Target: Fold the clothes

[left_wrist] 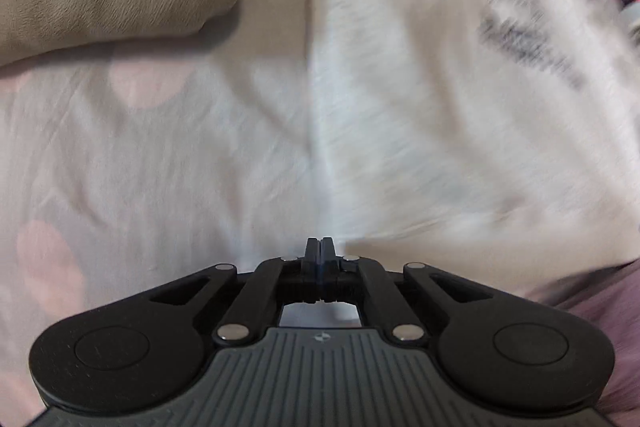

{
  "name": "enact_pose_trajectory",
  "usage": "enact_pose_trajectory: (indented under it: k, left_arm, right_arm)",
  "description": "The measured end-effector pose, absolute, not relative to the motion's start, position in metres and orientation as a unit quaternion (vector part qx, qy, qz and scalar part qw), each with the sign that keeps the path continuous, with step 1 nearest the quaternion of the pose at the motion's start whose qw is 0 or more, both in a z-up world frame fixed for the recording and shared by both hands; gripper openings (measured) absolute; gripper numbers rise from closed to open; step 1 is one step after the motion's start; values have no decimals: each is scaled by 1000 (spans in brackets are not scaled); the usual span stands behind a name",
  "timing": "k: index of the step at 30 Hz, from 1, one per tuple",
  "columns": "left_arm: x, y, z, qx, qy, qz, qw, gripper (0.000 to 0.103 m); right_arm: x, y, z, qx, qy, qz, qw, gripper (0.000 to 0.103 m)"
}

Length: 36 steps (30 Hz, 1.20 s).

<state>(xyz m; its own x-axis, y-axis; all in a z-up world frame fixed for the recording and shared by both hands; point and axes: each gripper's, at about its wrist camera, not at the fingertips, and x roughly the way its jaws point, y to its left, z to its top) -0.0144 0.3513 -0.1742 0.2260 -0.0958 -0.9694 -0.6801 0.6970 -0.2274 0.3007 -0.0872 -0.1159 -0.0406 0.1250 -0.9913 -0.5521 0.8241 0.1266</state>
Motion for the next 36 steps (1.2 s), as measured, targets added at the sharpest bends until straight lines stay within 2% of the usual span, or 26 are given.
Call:
enact_pose_trajectory:
  k: [3, 6, 7, 8, 9, 11, 17, 19, 23, 28, 31, 32, 33, 35, 36]
  left_arm:
    - [-11, 356, -185, -330, 607, 213, 691, 0]
    - [-9, 365, -175, -333, 584, 218, 708, 0]
    - [-6, 367, -171, -330, 572, 222, 718, 3]
    - [-4, 370, -166, -326, 560, 225, 728, 15]
    - [-1, 372, -161, -322, 548, 229, 738, 22]
    - [4, 377, -151, -314, 523, 235, 757, 41]
    - [29, 411, -134, -324, 423, 269, 802, 48]
    - [38, 423, -132, -334, 390, 289, 808, 52]
    - [51, 450, -139, -371, 338, 325, 802, 57]
    - [70, 478, -160, -393, 313, 360, 786, 57]
    - [77, 491, -168, -391, 293, 378, 786, 57]
    - [78, 495, -168, -393, 281, 382, 788, 53]
    - [78, 498, -166, -390, 269, 389, 790, 48]
    - [82, 504, -158, -361, 274, 400, 797, 10]
    - [85, 507, -153, -343, 280, 405, 800, 9]
  right_arm:
    - [307, -79, -136, -180, 687, 250, 658, 10]
    - [303, -63, -147, -227, 680, 258, 648, 18]
    - [303, -60, -144, -240, 669, 259, 654, 26]
    - [304, -56, -142, -253, 658, 260, 660, 31]
    - [305, -55, -136, -254, 648, 260, 669, 34]
    - [313, -55, -118, -232, 626, 259, 698, 34]
    - [321, -63, -79, -85, 565, 269, 775, 40]
    - [314, -56, -78, -52, 548, 274, 789, 45]
    - [300, -30, -101, -6, 526, 271, 806, 45]
    - [287, 3, -138, 44, 507, 307, 804, 45]
    - [280, 19, -148, 20, 472, 320, 822, 45]
    - [279, 23, -151, 13, 462, 324, 825, 45]
    - [280, 24, -153, 16, 458, 329, 826, 45]
    - [286, 23, -156, 34, 452, 335, 826, 45]
    - [289, 21, -158, 43, 453, 332, 826, 45]
